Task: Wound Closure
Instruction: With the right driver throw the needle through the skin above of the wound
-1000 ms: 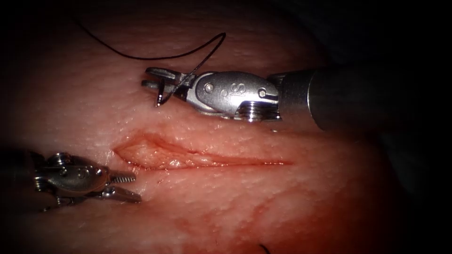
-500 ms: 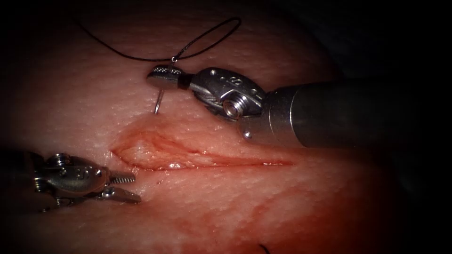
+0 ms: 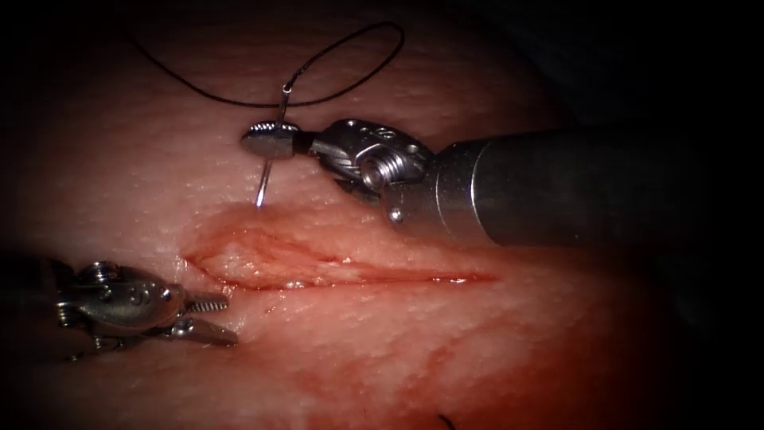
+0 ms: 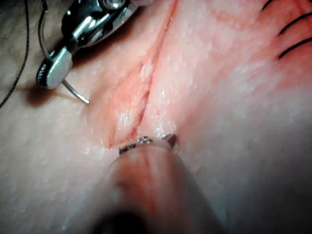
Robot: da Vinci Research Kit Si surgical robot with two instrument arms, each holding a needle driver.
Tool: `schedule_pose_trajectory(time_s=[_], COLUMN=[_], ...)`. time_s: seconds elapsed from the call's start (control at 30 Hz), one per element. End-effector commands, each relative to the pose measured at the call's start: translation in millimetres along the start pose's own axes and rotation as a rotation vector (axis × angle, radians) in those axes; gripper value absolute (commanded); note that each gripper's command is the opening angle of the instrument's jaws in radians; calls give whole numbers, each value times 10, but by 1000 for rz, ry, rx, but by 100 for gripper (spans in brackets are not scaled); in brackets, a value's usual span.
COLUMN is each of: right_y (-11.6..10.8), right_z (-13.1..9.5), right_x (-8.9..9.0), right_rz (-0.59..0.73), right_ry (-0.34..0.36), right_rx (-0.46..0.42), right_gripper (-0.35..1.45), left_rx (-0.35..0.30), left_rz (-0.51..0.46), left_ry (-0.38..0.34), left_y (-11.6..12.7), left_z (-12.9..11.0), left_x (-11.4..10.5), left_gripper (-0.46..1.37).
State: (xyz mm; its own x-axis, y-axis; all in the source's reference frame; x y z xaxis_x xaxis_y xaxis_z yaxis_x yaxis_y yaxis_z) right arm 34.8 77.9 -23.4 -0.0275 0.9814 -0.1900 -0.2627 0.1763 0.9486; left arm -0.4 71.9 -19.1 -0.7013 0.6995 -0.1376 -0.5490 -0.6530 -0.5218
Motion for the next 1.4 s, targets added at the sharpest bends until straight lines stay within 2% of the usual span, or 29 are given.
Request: schedule_pose_trajectory(time_s=[0.03, 0.17, 0.33, 0.7, 0.93, 1.07, 1.4], right_y=[-3, -15, -30, -36, -38, -43, -55], right_z=[1, 5, 9, 8, 8, 12, 15], right_x=[-2, -16, -31, -43, -49, -60, -73], right_rz=[33, 149, 183, 357, 470, 489, 480], right_ry=[-22, -84, -156, -177, -170, -211, -229], right_rx=[8, 30, 8, 38, 105, 158, 171], right_gripper=[-35, -35, -35, -35, -35, -35, -35], left_rx=[0, 0, 1, 0, 0, 0, 1], left_rz=[0, 1, 2, 4, 4, 4, 5], left_ry=[0, 0, 1, 1, 1, 1, 1], left_y=[0, 0, -1, -2, -4, -4, -4], left_z=[0, -1, -2, -3, -3, -3, -4], left_x=[0, 0, -1, -2, -2, -2, -1], left_gripper=[32, 32, 32, 31, 32, 31, 31])
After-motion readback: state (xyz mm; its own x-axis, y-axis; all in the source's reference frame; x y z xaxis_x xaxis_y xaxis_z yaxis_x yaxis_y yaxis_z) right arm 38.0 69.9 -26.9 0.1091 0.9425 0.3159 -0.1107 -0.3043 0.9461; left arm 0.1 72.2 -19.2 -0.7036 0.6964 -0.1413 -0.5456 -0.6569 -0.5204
